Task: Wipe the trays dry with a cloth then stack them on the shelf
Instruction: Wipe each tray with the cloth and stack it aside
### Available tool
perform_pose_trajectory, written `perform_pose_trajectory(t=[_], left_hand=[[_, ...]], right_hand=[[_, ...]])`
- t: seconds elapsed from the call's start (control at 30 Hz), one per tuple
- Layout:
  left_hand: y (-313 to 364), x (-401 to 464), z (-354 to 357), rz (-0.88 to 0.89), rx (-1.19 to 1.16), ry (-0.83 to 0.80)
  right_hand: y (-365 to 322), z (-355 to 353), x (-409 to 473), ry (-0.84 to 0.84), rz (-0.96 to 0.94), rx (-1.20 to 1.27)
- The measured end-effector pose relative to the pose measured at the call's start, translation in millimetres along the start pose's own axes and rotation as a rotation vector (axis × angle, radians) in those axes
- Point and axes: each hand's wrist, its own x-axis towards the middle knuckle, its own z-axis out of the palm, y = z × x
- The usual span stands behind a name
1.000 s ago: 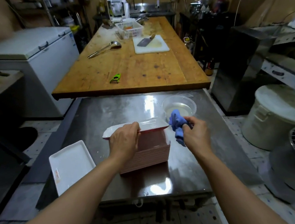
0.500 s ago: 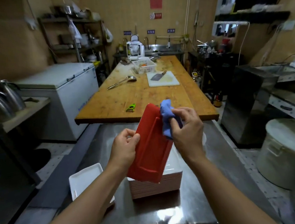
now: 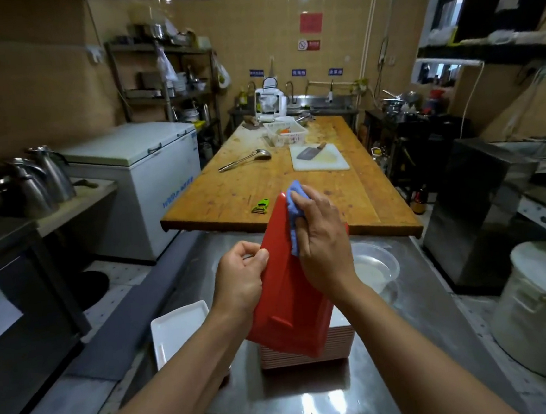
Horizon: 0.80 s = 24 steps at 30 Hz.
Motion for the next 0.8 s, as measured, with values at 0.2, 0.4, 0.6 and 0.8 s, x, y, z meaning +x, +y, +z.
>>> perform_pose_trajectory(t=[0.2, 0.4, 0.6, 0.8], left_hand=[[4, -4, -3, -0.048, -0.12, 0.0], [4, 4, 1, -0.126, -0.343, 0.081], [7, 27, 2, -0.095, -0.512, 0.189], [1, 31, 11, -0.172, -0.639, 0.26]], right_hand=[[20, -8, -4, 0.053, 0.196, 0.127], [11, -9, -3, 0.012, 0.351, 0.221], [-2, -1, -37, 0.001, 0.404, 0.246], [2, -17, -38, 0.079, 0.636, 0.583]])
